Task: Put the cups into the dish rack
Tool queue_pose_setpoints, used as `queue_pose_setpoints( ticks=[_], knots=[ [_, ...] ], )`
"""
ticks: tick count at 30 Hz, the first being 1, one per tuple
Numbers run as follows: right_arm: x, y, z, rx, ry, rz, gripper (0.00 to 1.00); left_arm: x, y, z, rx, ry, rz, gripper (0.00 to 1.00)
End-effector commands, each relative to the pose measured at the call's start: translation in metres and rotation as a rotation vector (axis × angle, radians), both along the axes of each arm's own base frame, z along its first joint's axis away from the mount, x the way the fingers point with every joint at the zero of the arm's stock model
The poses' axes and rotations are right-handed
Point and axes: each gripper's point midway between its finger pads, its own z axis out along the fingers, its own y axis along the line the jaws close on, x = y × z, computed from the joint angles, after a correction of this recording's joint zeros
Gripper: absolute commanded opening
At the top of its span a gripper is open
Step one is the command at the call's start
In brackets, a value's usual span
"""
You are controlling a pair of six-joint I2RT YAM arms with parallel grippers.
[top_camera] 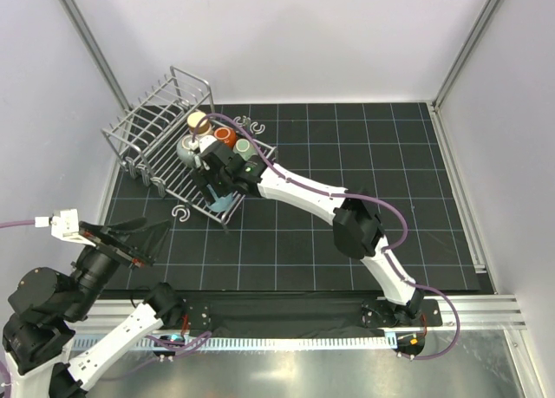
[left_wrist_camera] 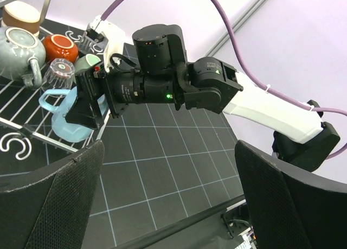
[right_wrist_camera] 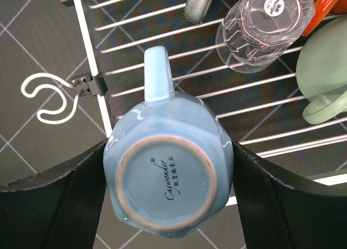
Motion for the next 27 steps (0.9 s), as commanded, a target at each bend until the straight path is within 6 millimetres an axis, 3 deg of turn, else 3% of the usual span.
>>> queue_pose_setpoints(
  ticks=[1,6,15,27],
  knots=[
    [0.009,0.011,0.036,0.084,-0.066,0.001,0.14,0.002,-0.007,-0.004,0.025,0.023,-0.021,1.0],
    [0.009,0.01,0.024,0.068,-0.049,-0.006,0.25,0.0,-0.007,-0.004,0.019,0.034,-0.028,1.0],
    [0.009,0.013,0.017,0.068,-0.034,-0.012,0.37,0.0,-0.007,-0.009,0.02,0.048,-0.025,1.0],
    [0.009,0.009,0.032,0.056,-0.055,-0.002,0.84,0.007,-0.017,-0.014,0.054,0.056,-0.043,1.0]
  ],
)
